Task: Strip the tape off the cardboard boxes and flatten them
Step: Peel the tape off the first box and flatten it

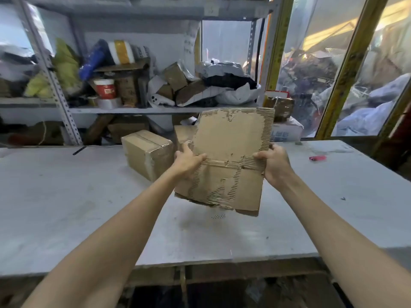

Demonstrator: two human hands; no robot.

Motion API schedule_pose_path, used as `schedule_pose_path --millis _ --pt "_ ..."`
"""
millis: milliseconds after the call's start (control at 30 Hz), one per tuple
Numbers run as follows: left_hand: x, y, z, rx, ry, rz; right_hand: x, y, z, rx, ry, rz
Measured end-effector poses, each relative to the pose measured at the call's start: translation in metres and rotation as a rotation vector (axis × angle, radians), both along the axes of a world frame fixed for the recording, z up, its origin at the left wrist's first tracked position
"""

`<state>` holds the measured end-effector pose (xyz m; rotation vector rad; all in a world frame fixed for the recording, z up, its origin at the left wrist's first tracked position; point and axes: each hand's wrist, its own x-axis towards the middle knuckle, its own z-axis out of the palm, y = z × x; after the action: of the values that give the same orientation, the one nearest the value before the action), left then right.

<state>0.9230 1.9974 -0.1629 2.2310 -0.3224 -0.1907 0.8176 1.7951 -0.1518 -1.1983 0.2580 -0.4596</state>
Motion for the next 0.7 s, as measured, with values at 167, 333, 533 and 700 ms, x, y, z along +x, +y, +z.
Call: schedule_pose_path --millis 167,333,533,700 --pt "0.019 -0.043 -0.028 -0.238 0.250 -0.144 0.002 -0.078 -0.020 -0.245 0.166 -0.200" --pt "0.032 -0.104 -0.050 -0.420 0.242 0.061 0.025 -0.129 -0.050 -0.620 0.443 -0.189" --pt "0.079 -0.152 -0.067 -0.439 0.315 0.089 0.072 -0.180 -0.061 -0.797 0.570 -0.042" --pt "0.119 -0.170 -0.088 -0.214 0.141 -0.039 0.119 -0.202 -0.080 -0.902 0.557 -0.146"
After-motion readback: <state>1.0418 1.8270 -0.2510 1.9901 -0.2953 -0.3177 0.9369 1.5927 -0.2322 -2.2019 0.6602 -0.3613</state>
